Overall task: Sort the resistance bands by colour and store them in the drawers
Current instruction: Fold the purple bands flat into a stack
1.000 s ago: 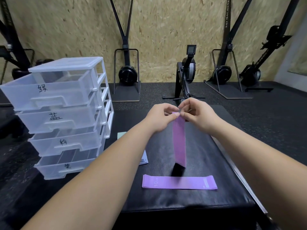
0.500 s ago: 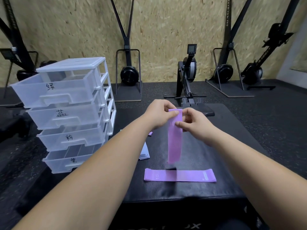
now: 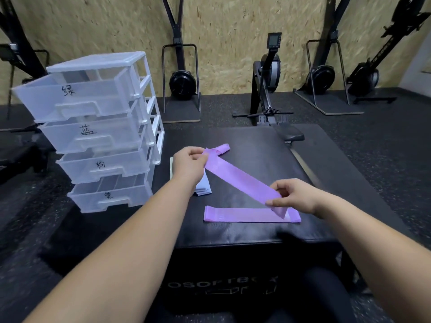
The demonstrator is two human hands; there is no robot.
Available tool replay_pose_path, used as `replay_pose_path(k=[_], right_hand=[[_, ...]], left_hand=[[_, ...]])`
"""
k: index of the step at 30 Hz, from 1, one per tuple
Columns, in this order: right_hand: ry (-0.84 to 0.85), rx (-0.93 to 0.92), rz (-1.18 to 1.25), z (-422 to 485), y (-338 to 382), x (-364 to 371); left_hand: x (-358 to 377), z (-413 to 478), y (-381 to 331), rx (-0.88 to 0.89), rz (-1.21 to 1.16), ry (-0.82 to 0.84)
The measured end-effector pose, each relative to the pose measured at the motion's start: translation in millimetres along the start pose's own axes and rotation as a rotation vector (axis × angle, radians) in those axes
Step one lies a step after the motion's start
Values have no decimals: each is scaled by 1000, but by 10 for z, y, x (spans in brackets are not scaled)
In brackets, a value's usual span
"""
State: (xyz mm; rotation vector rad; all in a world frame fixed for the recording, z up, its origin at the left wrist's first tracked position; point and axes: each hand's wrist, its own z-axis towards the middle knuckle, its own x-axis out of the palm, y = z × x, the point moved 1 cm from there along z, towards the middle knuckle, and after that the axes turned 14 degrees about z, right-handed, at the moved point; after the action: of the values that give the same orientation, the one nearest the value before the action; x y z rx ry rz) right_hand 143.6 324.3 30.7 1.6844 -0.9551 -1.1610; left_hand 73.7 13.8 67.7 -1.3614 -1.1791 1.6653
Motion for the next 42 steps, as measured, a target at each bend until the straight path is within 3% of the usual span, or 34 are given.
replay_pose_path(k=[11, 21, 27, 32, 35, 38, 42], right_hand=[[-188, 100, 62, -103, -533, -342], [-451, 10, -316, 4, -782, -238], [-437, -107, -439, 22, -856, -178], [-405, -115, -609, -1, -959, -150], [-367, -100, -720, -9, -915, -151], [-247, -127, -760, -2, -823, -172], [-44, -77, -827, 22, -769, -180]], left_hand=[[56, -385, 943, -54, 356, 38], [192, -422, 1194, 109, 613, 94], [256, -385, 1287, 226, 738, 120], [289, -337, 1312, 341, 987, 109], [309, -333, 1291, 363, 934, 99], [309, -313, 1241, 532, 914, 264], [287, -274, 1183, 680, 1104, 541]])
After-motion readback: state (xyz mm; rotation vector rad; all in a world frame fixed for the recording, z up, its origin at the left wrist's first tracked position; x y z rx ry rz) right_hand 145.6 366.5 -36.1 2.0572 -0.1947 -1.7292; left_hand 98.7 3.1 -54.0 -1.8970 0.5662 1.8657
